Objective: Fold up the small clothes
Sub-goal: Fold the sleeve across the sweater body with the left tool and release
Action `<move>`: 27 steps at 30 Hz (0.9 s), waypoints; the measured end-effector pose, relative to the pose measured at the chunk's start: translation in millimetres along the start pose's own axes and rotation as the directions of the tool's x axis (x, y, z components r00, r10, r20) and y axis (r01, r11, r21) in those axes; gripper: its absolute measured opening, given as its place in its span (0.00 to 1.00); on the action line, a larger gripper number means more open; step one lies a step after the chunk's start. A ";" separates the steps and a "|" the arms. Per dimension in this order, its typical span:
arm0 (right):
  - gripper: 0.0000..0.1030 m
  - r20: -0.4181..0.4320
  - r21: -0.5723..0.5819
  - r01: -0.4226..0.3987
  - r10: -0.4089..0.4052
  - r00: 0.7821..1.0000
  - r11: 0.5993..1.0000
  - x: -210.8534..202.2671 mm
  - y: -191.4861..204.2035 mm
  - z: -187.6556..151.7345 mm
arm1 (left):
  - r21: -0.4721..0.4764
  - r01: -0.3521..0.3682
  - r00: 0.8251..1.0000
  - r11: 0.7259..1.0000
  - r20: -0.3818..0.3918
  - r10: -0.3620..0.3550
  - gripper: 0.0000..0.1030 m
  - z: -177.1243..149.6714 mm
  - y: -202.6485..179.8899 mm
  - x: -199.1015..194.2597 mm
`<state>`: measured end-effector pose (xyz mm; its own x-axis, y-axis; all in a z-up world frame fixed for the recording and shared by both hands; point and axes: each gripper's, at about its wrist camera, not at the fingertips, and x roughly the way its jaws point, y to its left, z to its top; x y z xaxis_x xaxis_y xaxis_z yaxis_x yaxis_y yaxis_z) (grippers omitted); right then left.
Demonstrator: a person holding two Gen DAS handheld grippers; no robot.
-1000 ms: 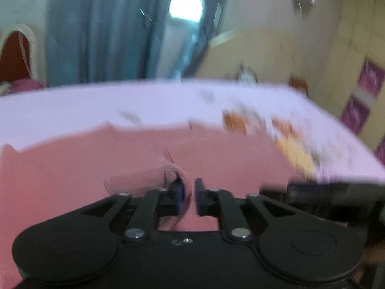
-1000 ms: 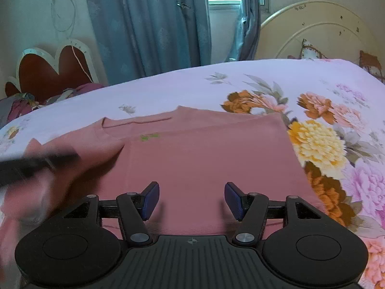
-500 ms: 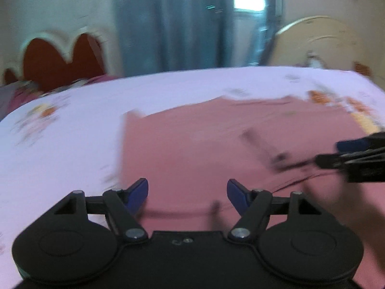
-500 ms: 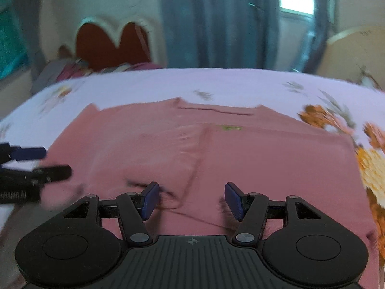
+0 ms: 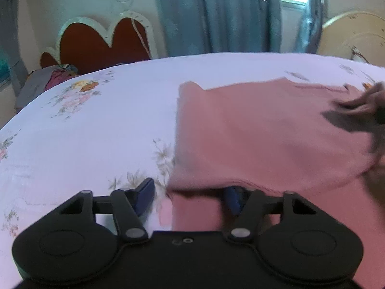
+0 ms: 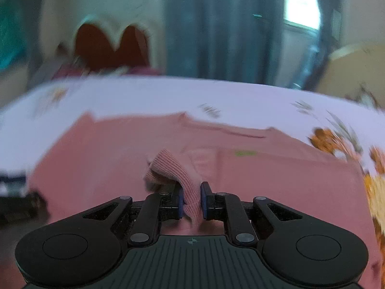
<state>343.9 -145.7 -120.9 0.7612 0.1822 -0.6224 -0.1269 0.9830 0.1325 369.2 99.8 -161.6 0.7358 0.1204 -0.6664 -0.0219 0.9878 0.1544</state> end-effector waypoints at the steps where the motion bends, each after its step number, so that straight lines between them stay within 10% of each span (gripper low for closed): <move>1: 0.13 0.010 0.062 0.003 -0.004 1.000 0.998 -5.5 -12.9 3.3 | -0.014 -0.015 1.000 1.000 0.007 0.015 0.37 -0.7 1.7 1.7; 6: 0.04 -0.039 0.243 0.073 -0.065 0.997 0.967 -17.6 -69.4 -4.9 | -0.078 0.005 1.000 0.997 0.005 -0.004 0.15 -5.0 8.3 4.6; 15: 0.04 -0.135 0.232 0.083 -0.052 0.989 0.969 -22.6 -80.1 -32.1 | -0.023 0.026 1.000 0.999 -0.008 -0.027 0.14 -5.0 8.2 2.6; 19: 0.55 -0.091 0.258 0.102 -0.081 0.993 0.961 -35.4 -90.4 -27.6 | -0.038 0.056 0.998 0.998 -0.034 -0.057 0.26 -4.1 18.1 -7.4; 27: 0.58 -0.113 0.300 0.096 -0.065 0.992 0.949 -11.6 -110.2 -14.8 | -0.167 0.114 0.992 0.979 -0.037 -0.121 0.31 9.8 42.3 -32.0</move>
<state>339.6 -255.9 -139.7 0.6914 0.1191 -0.7126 0.1440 0.9438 0.2975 351.4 136.7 -126.6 0.7075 0.0033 -0.7067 -0.0507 0.9977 -0.0461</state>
